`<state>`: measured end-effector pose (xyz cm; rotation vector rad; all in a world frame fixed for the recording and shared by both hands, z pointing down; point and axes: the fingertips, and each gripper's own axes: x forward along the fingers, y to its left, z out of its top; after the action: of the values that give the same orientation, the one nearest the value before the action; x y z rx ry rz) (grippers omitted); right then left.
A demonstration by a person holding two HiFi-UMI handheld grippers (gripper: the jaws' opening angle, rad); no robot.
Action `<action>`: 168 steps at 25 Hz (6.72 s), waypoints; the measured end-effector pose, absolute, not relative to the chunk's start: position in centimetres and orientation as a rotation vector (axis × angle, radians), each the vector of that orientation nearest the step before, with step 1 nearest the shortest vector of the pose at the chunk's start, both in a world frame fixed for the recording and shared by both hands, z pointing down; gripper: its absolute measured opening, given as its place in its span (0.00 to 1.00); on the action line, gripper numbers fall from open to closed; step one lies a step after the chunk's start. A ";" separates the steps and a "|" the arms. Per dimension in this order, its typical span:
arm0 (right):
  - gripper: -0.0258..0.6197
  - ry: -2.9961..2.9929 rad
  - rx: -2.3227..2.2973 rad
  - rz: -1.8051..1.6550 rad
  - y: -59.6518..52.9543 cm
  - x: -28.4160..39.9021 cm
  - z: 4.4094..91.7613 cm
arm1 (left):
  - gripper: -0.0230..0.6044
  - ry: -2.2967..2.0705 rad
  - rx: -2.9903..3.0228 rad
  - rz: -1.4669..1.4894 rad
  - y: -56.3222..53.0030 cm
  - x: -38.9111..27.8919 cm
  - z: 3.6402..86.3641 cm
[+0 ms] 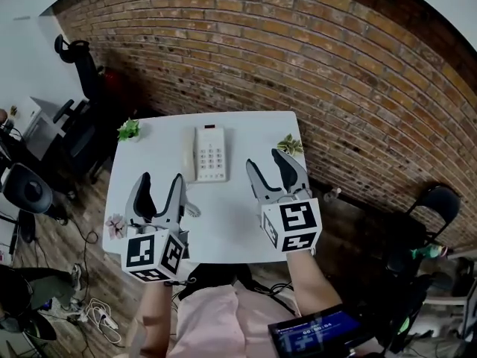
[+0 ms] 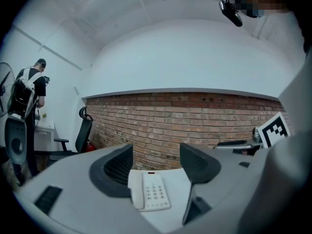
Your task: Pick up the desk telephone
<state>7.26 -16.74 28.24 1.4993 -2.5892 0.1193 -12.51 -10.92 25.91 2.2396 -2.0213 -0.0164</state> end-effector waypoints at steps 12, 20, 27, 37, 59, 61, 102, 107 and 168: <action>0.40 -2.508 1.487 0.170 -21.0 4.0 31.2 | 0.53 -1.927 2.220 0.023 -16.8 -15.3 29.8; 0.41 -2.455 1.479 0.226 -25.9 1.9 34.1 | 0.54 -1.862 2.208 0.073 -22.9 -17.5 32.6; 0.42 -2.426 1.459 0.263 -29.9 0.0 36.5 | 0.54 -1.807 2.196 0.086 -27.4 -18.8 35.0; 0.45 -2.386 1.389 0.369 -34.4 -2.2 41.0 | 0.54 -1.705 2.146 0.153 -32.0 -18.8 40.7; 0.56 -2.297 1.132 0.812 -35.8 -5.9 53.2 | 0.62 -1.288 1.922 0.122 -34.6 -15.5 52.5; 0.56 -2.297 1.112 0.854 -35.8 -6.3 53.6 | 0.57 -1.263 1.903 0.092 -34.6 -15.5 52.7; 0.64 -2.501 0.835 1.120 -34.0 -7.5 51.5 | 0.56 -1.456 2.192 -0.049 -31.5 -16.1 48.0; 0.64 -2.532 0.773 1.200 -33.7 -8.1 51.5 | 0.56 -1.475 2.229 -0.049 -31.2 -16.0 47.5; 0.54 -2.600 0.733 0.961 -26.7 -6.7 49.0 | 0.69 -1.104 2.355 -0.043 -25.7 -13.7 47.0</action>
<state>-6.68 -26.72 49.04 0.7330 -2.5998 0.9606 -13.72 -25.71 47.03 2.3547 -1.1044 -0.0430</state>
